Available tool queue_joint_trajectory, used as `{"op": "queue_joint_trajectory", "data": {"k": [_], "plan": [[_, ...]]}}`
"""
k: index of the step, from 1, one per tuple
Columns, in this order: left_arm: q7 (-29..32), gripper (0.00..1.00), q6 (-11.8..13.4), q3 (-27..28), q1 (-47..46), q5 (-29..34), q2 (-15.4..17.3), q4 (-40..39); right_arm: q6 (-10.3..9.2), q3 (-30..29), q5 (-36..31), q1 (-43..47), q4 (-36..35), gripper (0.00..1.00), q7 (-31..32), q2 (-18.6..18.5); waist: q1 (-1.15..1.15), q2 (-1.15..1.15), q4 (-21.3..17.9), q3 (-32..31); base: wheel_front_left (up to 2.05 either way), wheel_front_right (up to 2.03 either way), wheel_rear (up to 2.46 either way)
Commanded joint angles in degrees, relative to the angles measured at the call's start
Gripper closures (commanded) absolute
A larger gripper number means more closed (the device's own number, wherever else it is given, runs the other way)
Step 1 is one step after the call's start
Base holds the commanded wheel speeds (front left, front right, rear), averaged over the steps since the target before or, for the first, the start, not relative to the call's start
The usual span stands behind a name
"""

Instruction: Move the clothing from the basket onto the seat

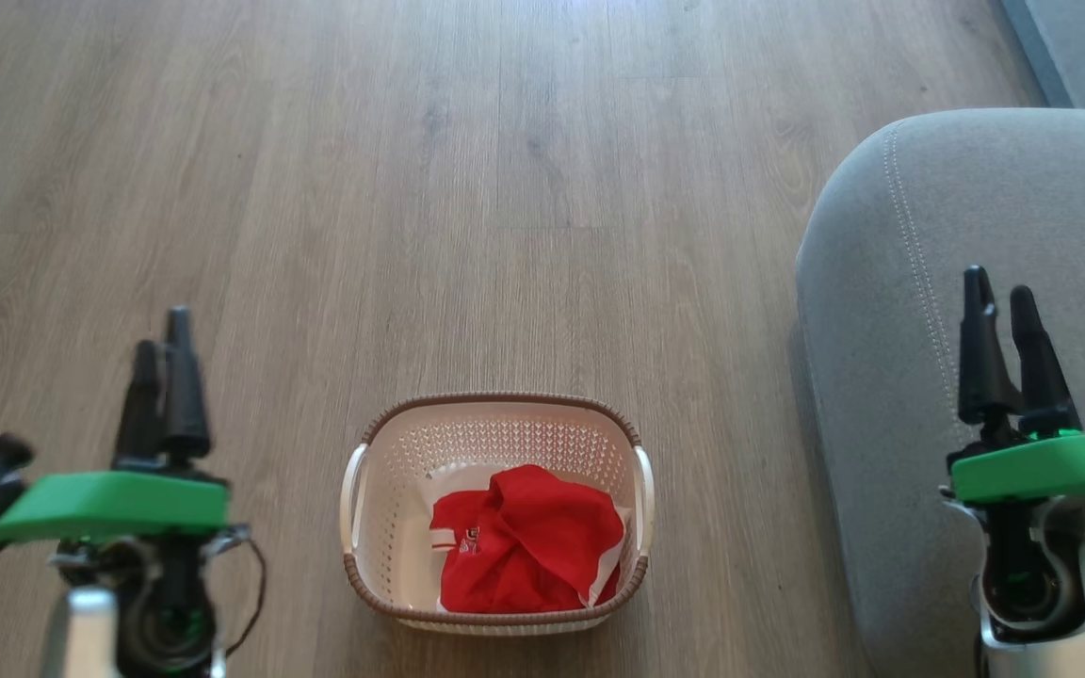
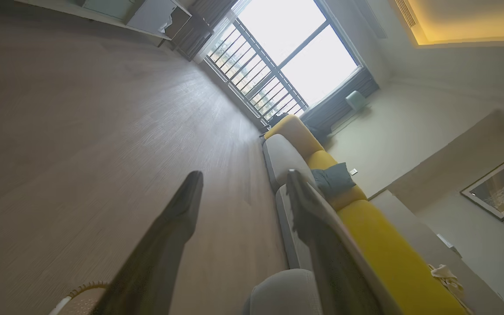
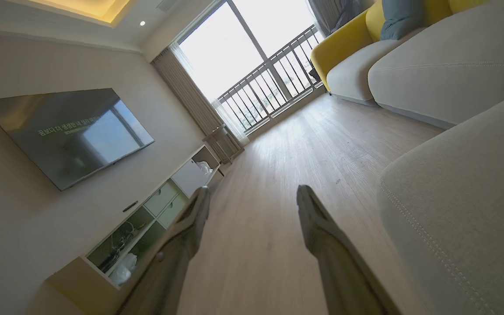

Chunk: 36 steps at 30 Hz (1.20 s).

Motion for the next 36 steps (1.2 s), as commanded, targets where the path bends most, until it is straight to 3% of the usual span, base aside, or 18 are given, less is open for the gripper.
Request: {"op": "queue_joint_trajectory", "data": {"k": [1, 13, 26, 33, 36], "plan": [[-0.73, 0.0, 1.04, -0.55, -3.1, 3.6, 0.62, -3.33, 0.02, 1.39, -3.08, -3.45, -3.21, 0.0, -0.75, -0.52, 0.0, 0.0, -0.05, 0.01, 0.0, 0.0, 0.0], [-2.74, 0.0, 9.57, -12.26, -3.37, 23.85, 1.56, -3.87, 0.02, 6.4, -14.53, -2.85, -3.04, 0.0, -2.79, -2.15, 0.0, 0.0, -0.55, 0.05, 0.0, 0.0, 0.0], [-4.92, 0.0, 19.47, -25.45, -6.07, 34.4, 7.64, -0.69, 0.02, 10.11, -24.95, -3.32, -0.98, 0.0, -5.0, -3.13, 0.0, 0.0, -1.05, 0.48, 0.0, 0.0, 0.0], [-5.93, 0.0, 24.28, -27.52, -7.39, 35.28, 7.82, -2.47, 0.02, 10.55, -29.47, -4.12, -2.53, 0.0, -6.02, -2.93, 0.0, 0.0, -0.96, 0.81, 0.0, 0.0, 0.0], [-6.43, 0.0, 25.16, -26.64, -7.66, 36.29, 7.35, -4.24, 0.02, 10.56, -31.75, -4.45, -3.54, 0.0, -6.54, -2.95, 0.0, 0.0, -0.86, 0.87, 0.0, 0.0, 0.0]]}}
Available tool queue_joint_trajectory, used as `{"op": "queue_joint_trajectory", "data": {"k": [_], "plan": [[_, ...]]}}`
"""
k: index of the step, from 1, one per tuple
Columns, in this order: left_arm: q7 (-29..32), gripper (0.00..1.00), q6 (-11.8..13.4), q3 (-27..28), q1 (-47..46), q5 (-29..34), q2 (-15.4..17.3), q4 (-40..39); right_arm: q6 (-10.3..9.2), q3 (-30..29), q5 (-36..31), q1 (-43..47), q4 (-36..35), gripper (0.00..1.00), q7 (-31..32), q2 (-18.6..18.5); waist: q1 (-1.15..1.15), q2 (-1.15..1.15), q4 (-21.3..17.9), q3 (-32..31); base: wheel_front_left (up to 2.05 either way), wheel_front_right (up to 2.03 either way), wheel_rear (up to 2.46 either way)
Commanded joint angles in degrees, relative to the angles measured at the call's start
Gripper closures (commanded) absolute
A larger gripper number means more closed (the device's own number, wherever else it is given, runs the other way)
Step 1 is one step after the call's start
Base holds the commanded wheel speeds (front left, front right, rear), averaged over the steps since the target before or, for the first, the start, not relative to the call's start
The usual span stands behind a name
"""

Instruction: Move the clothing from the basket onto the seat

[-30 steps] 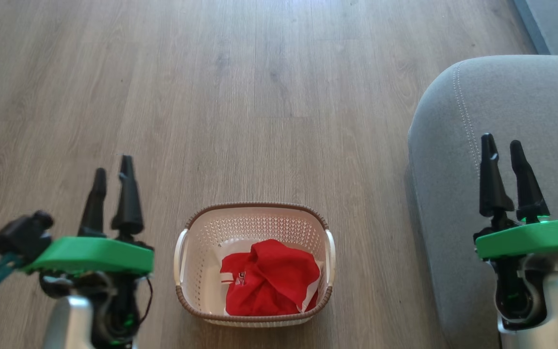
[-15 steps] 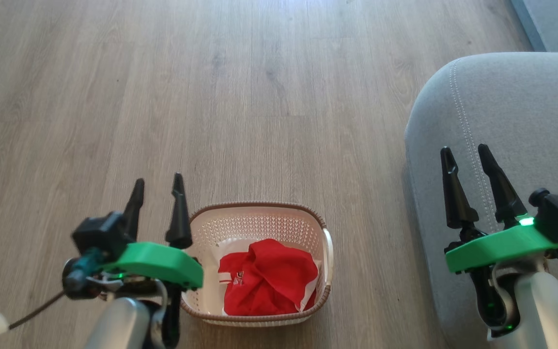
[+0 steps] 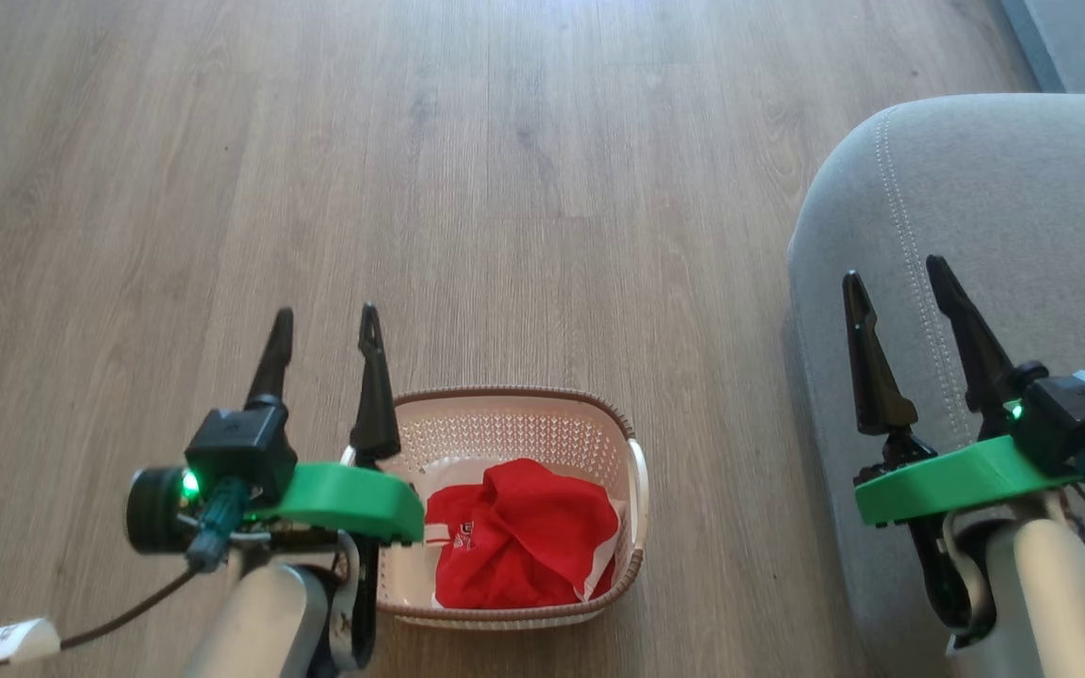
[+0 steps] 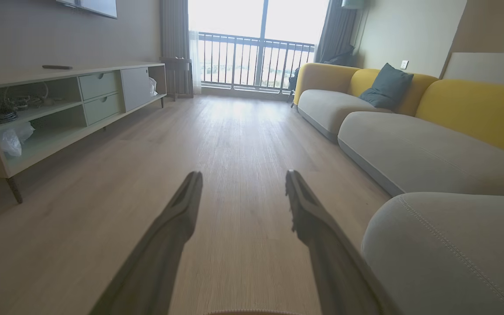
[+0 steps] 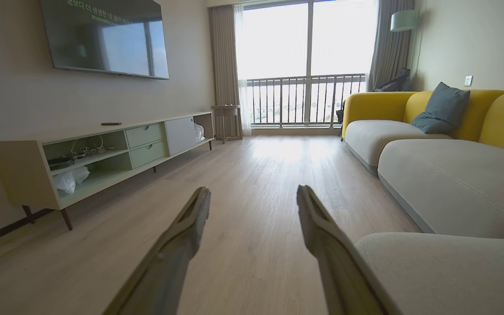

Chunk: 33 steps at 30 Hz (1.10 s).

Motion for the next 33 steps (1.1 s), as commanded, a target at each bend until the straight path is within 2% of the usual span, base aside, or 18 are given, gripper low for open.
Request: {"op": "queue_joint_trajectory", "data": {"k": [1, 5, 8, 14, 15, 21, 26, 33], "plan": [[-0.95, 0.0, 0.71, 2.16, -3.68, 1.91, 0.09, -2.92, 0.01, 1.07, -1.76, -3.57, -2.71, 0.0, -0.75, -0.24, 0.0, 0.0, 0.04, 0.01, 0.0, 0.0, 0.0], [-1.62, 0.0, 1.0, 3.35, -3.66, 4.46, -0.71, -5.15, 0.01, 0.82, -4.3, -3.62, -3.13, 0.0, -1.43, -0.19, 0.0, 0.0, 0.13, -0.05, 0.0, 0.0, 0.0], [-2.12, 0.0, -0.36, 3.84, -3.15, 5.7, -1.48, -5.19, 0.01, 0.6, -4.86, -3.26, -2.2, 0.0, -1.94, 0.3, 0.0, 0.0, 0.17, -0.3, 0.0, 0.0, 0.0], [-3.13, 0.0, -5.8, 5.95, -1.02, 7.54, -3.76, -1.51, 0.01, 0.2, -4.75, -2.56, 2.23, 0.0, -2.96, 1.09, 0.0, 0.0, -0.02, -1.09, 0.0, 0.0, 0.0], [-3.46, 0.0, -7.83, 6.75, 0.36, 7.89, -4.44, 2.3, 0.01, -0.24, -5.43, -2.01, 4.66, 0.0, -3.3, 1.18, 0.0, 0.0, -0.12, -1.45, 0.0, 0.0, 0.0], [-4.47, 0.0, -11.56, 8.51, 1.22, 11.66, -5.75, 9.81, 0.01, -0.81, -9.94, -2.21, 12.44, 0.0, -4.32, 1.28, 0.0, 0.0, -0.28, -1.98, 0.0, 0.0, 0.0], [-4.63, 0.0, -12.72, 9.36, 1.08, 12.94, -6.03, 11.11, 0.01, -1.12, -10.53, -2.75, 13.52, 0.0, -4.49, 1.43, 0.0, 0.0, -0.18, -1.82, 0.0, 0.0, 0.0], [-4.63, 0.0, -12.51, 9.05, 0.63, 11.8, -6.08, 11.06, 0.01, -1.39, -10.57, -3.32, 13.46, 0.0, -4.49, 1.55, 0.0, 0.0, 0.21, -1.42, 0.0, 0.0, 0.0]]}}
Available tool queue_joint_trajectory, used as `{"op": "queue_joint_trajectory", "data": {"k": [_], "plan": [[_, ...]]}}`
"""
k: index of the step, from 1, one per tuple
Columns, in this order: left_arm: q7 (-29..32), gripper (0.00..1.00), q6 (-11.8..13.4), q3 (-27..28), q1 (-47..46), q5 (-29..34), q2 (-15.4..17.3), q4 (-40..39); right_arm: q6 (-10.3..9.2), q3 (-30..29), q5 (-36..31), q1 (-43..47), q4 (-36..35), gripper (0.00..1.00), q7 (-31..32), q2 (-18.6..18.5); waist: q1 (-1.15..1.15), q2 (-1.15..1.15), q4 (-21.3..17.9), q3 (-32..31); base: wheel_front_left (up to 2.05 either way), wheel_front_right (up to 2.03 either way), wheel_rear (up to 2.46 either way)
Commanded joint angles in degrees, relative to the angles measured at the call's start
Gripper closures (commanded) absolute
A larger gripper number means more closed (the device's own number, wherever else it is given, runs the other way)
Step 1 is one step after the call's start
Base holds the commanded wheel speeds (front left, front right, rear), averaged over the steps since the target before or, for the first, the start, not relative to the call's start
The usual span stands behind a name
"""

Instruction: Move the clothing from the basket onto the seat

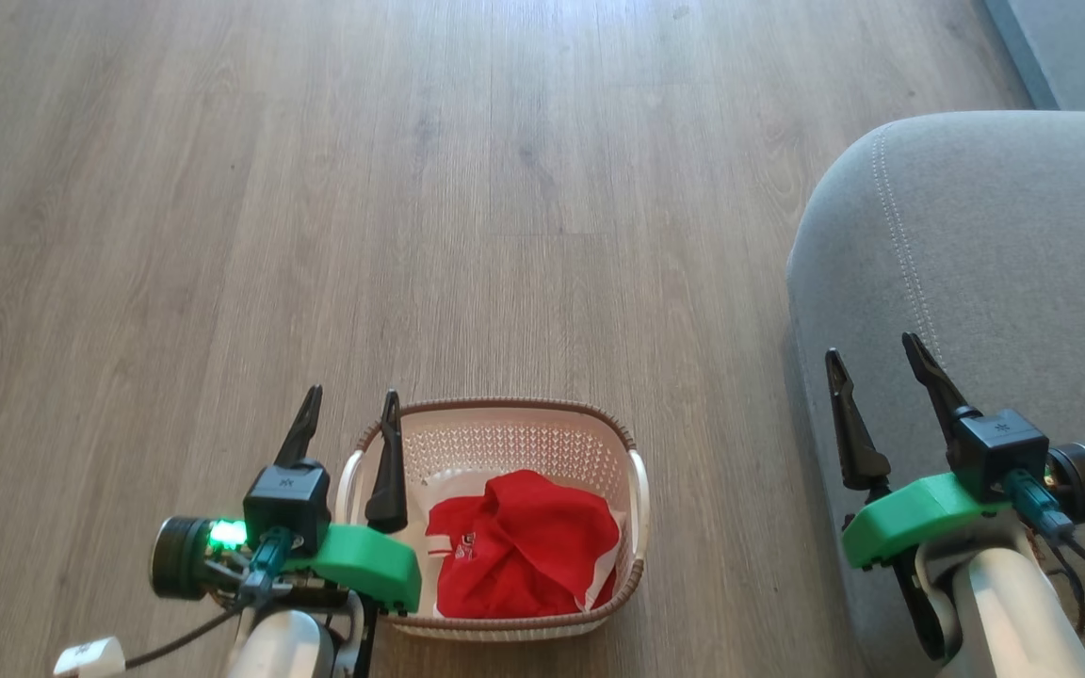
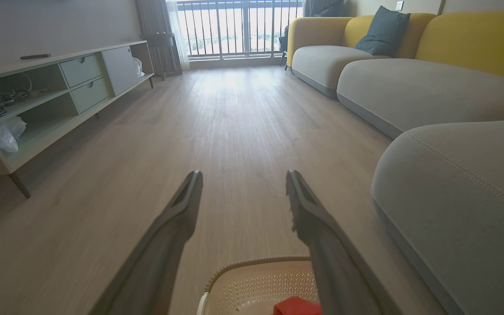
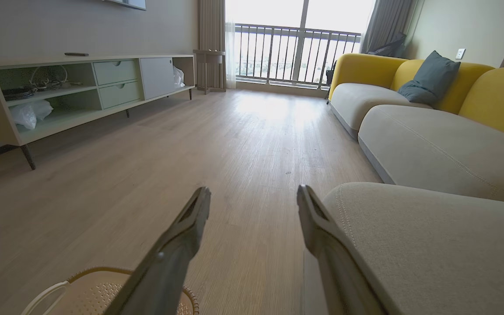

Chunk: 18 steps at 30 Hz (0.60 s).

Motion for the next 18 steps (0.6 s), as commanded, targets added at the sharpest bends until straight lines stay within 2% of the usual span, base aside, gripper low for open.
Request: {"op": "queue_joint_trajectory", "data": {"k": [1, 8, 18], "plan": [[-0.78, 0.0, 0.22, 1.87, -3.41, -0.38, -0.28, -1.63, 0.0, 0.93, -0.49, -2.67, -1.9, 0.0, -0.61, 0.33, 0.0, 0.0, 0.11, 0.16, 0.0, 0.0, 0.0], [-0.78, 0.0, 0.23, 1.64, -3.35, -1.09, -0.28, -1.1, 0.0, 1.01, -0.65, -2.62, -1.98, 0.0, -0.61, 0.41, 0.0, 0.0, 0.09, 0.66, 0.0, 0.0, 0.0], [-0.78, 0.0, -2.54, -0.07, -5.44, -0.3, -0.29, 4.05, 0.0, -0.88, -1.22, -4.21, 0.62, 0.0, -0.61, 0.32, 0.0, 0.0, -3.1, 7.37, 0.0, 0.0, 0.0]]}}
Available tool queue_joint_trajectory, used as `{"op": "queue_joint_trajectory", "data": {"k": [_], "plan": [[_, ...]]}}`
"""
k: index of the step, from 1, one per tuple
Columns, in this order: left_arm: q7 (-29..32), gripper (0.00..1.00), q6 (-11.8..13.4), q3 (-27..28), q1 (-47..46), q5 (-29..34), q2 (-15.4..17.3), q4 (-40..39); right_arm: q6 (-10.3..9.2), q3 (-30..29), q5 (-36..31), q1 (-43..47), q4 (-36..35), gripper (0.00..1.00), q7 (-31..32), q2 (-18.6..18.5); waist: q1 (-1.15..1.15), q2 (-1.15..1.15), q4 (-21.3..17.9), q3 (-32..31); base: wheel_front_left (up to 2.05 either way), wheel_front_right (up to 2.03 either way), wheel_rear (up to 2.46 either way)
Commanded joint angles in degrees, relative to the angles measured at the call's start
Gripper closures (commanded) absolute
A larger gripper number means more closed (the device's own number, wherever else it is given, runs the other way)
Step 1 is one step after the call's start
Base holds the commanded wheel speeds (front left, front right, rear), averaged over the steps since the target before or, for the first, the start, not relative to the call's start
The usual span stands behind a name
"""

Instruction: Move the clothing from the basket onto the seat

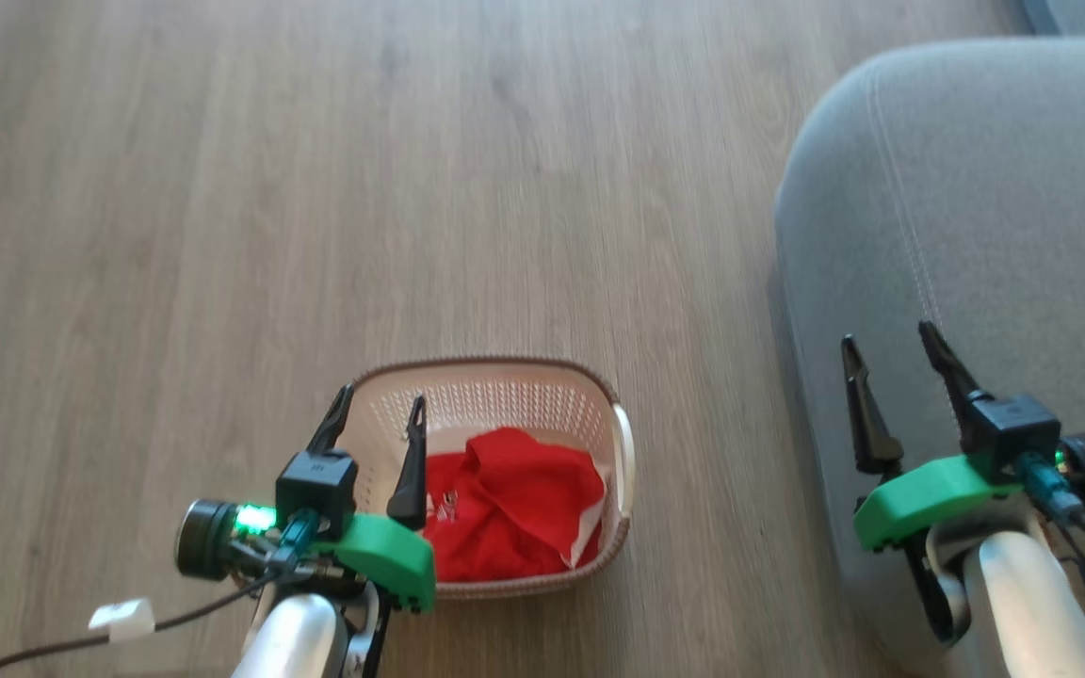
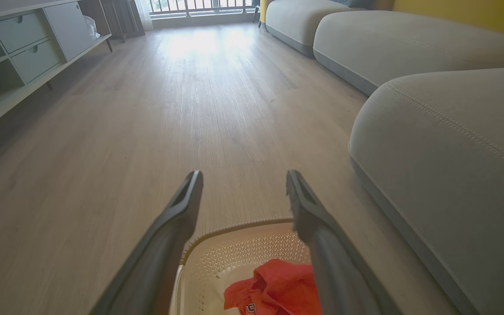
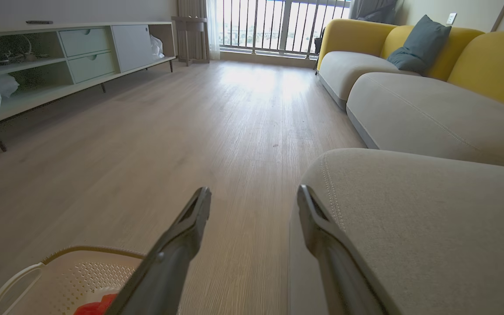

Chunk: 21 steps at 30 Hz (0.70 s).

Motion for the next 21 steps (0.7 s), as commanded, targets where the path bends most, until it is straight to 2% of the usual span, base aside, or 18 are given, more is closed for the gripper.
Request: {"op": "queue_joint_trajectory", "data": {"k": [1, 6, 9, 12, 21], "plan": [[-0.73, 0.0, -0.18, 1.46, -2.95, 0.85, -0.21, -1.1, 0.0, 0.62, -0.56, -2.49, -1.31, 0.0, -0.6, 0.21, 0.0, 0.0, -1.48, 3.3, 0.0, 0.0, 0.0], [-0.73, 0.0, -1.34, 0.4, -5.86, 1.09, -0.21, 2.79, 0.0, -1.08, -1.28, -3.41, -0.83, 0.0, -0.6, -0.12, 0.0, 0.0, -3.26, 10.66, 0.0, 0.0, 0.0], [-0.73, 0.0, -2.85, -0.96, -8.68, 2.76, -0.21, 7.04, 0.0, -2.15, -1.68, -4.29, -1.42, 0.0, -0.6, -0.25, 0.0, 0.0, -4.47, 15.45, 0.0, 0.0, 0.0], [-0.73, 0.0, -4.38, -2.84, -12.19, 5.81, -0.2, 12.36, 0.0, -3.03, -1.86, -5.12, -2.43, 0.0, -0.6, -0.15, 0.0, 0.0, -5.8, 20.52, 0.0, 0.0, 0.0], [-0.73, 0.0, -7.43, -5.64, -24.55, 9.29, 1.15, 30.47, 0.0, -3.31, -1.41, -6.32, -5.72, 0.0, -0.6, 0.55, 0.0, 0.0, -9.88, 33.29, 0.0, 0.0, 0.0]]}}
